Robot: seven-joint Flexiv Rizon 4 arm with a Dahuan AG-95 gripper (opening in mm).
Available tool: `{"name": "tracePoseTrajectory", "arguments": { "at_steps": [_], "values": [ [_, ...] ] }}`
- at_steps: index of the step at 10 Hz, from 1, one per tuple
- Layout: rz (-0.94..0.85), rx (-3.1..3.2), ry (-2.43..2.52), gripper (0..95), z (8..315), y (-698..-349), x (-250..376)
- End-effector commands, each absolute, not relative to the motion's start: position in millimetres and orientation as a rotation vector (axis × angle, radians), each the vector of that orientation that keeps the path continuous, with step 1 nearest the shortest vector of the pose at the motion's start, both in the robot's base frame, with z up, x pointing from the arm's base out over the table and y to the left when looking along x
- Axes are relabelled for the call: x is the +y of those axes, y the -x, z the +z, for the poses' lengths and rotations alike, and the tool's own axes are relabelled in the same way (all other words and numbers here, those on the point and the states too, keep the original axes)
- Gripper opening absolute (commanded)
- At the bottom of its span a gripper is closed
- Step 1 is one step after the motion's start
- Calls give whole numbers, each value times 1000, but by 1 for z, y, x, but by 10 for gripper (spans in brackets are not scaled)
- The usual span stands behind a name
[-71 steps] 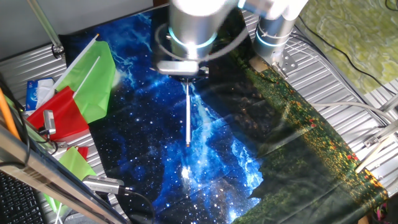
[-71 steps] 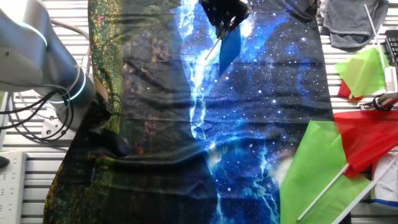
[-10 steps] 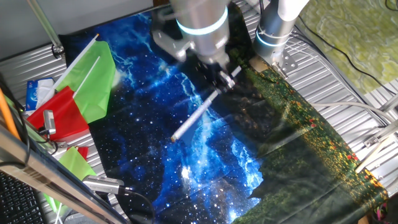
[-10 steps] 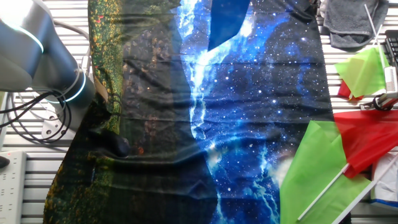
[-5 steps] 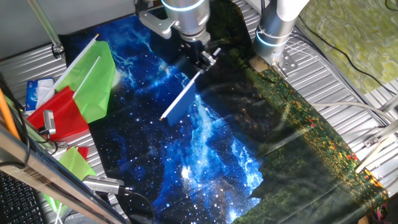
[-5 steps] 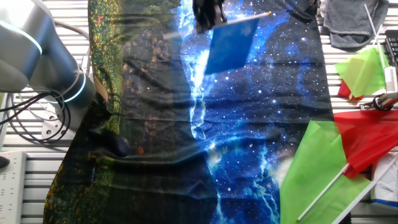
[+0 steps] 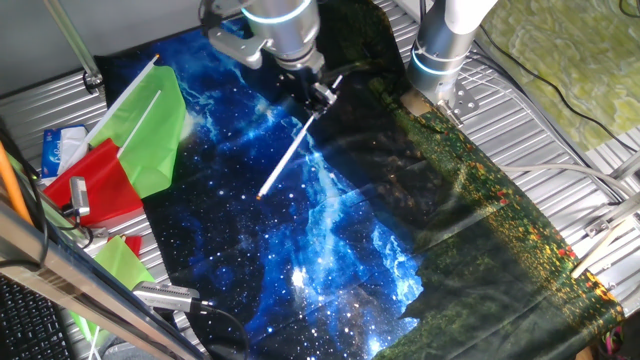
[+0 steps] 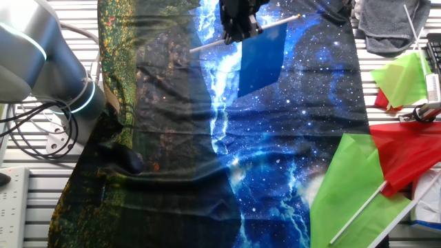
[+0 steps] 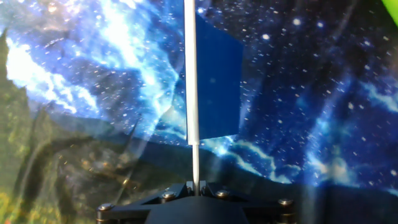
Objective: Wave the flag
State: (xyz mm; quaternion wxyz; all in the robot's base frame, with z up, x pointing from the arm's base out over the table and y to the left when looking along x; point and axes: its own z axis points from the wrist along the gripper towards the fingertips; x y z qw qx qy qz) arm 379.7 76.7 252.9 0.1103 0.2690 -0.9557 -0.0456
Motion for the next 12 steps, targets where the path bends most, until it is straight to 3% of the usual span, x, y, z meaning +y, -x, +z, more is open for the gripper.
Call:
{"name": "tracePoseTrajectory", "arguments": {
  "at_steps": [1, 7, 12],
  "values": [
    [-376, -2393, -1756, 0, 251, -385, 81],
    [-290, -2269, -1914, 0, 256, -382, 82],
    [-279, -2643, -1144, 0, 258, -378, 80]
  ]
}}
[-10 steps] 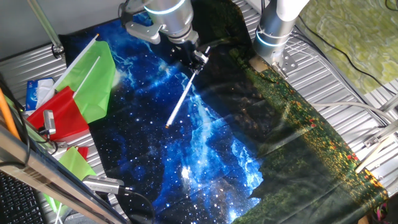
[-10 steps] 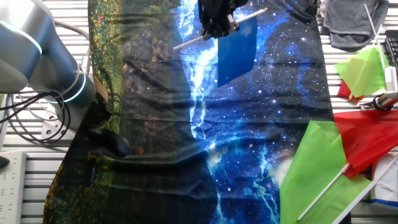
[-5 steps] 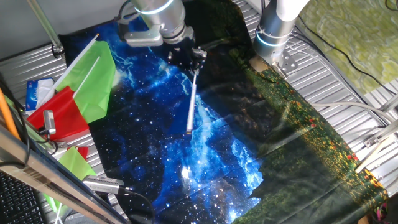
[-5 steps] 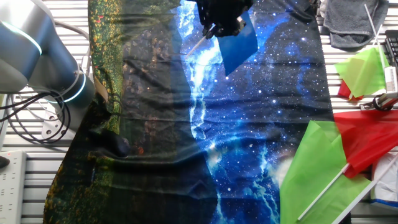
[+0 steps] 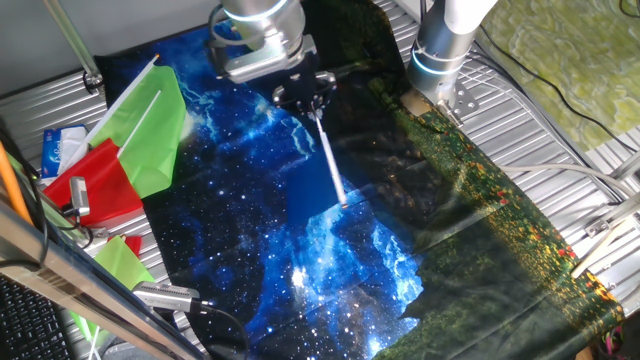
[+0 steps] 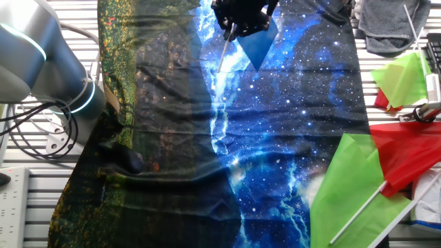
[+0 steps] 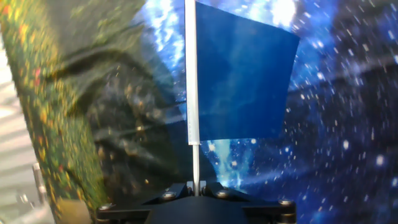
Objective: Wave the flag
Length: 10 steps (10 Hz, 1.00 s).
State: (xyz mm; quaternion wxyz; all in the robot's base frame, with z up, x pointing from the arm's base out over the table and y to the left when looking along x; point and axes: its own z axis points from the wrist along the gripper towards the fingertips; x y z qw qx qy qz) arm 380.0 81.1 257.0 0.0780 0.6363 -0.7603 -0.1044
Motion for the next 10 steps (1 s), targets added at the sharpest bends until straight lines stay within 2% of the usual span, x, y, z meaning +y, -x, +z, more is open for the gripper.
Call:
{"name": "tracePoseTrajectory", "arguments": {
  "at_steps": [1, 6, 10],
  "values": [
    [-265, -2679, -988, 0, 259, -378, 80],
    [-289, -2758, -408, 0, 260, -376, 79],
    [-314, -2762, -287, 0, 260, -374, 79]
  ]
}}
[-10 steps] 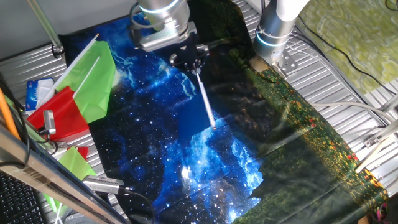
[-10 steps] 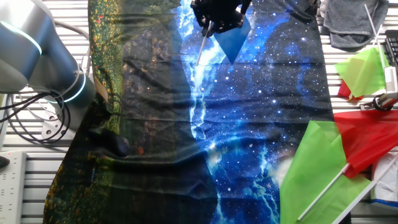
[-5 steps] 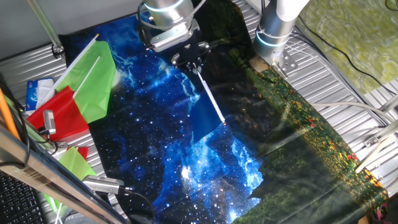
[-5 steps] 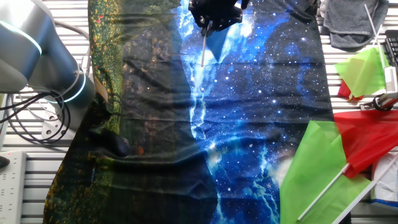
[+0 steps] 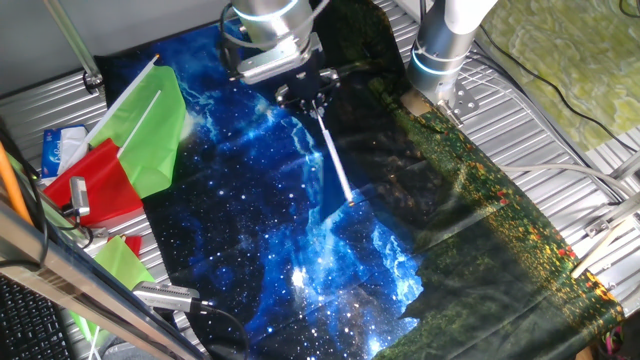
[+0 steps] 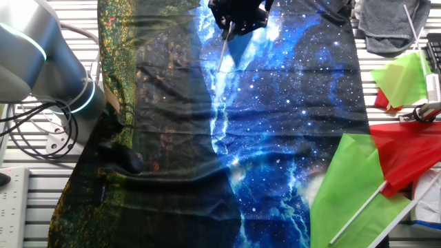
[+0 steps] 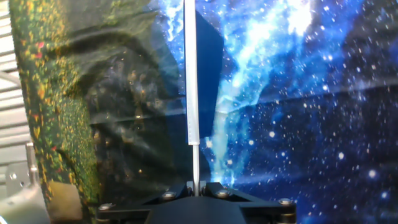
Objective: Wave the flag
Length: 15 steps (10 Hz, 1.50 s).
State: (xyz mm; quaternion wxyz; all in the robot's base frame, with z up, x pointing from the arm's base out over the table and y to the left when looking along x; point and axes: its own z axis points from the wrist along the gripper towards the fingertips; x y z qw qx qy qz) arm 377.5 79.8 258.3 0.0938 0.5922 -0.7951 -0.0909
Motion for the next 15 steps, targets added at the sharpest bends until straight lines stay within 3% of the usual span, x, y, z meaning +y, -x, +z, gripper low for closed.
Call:
{"name": "tracePoseTrajectory", "arguments": {
  "at_steps": [1, 15],
  "values": [
    [-315, -2761, -287, 0, 260, -374, 79],
    [-321, -2833, -288, 0, 260, -374, 78]
  ]
}}
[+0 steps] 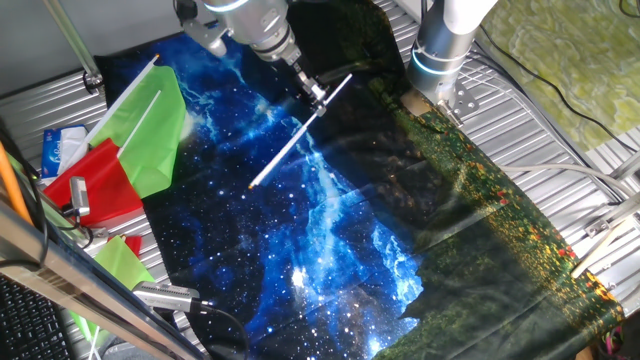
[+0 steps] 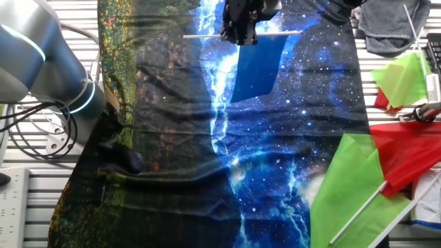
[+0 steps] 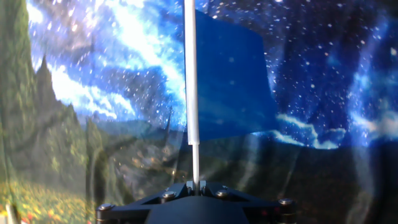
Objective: Wave the flag
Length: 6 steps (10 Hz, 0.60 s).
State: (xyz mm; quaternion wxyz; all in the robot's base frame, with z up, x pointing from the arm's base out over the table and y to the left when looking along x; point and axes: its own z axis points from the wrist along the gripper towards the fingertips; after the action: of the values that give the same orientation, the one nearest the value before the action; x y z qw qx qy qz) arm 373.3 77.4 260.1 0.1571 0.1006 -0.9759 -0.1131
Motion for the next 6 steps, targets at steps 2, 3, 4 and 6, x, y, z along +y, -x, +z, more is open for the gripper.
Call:
{"name": "tracePoseTrajectory", "arguments": {
  "at_steps": [2, 3, 4, 6],
  "values": [
    [-322, -2935, -296, 0, 260, -374, 78],
    [-322, -2972, -298, 0, 260, -375, 78],
    [-322, -2991, -298, 0, 260, -376, 78],
    [-314, -3015, -294, 0, 253, -383, 77]
  ]
}}
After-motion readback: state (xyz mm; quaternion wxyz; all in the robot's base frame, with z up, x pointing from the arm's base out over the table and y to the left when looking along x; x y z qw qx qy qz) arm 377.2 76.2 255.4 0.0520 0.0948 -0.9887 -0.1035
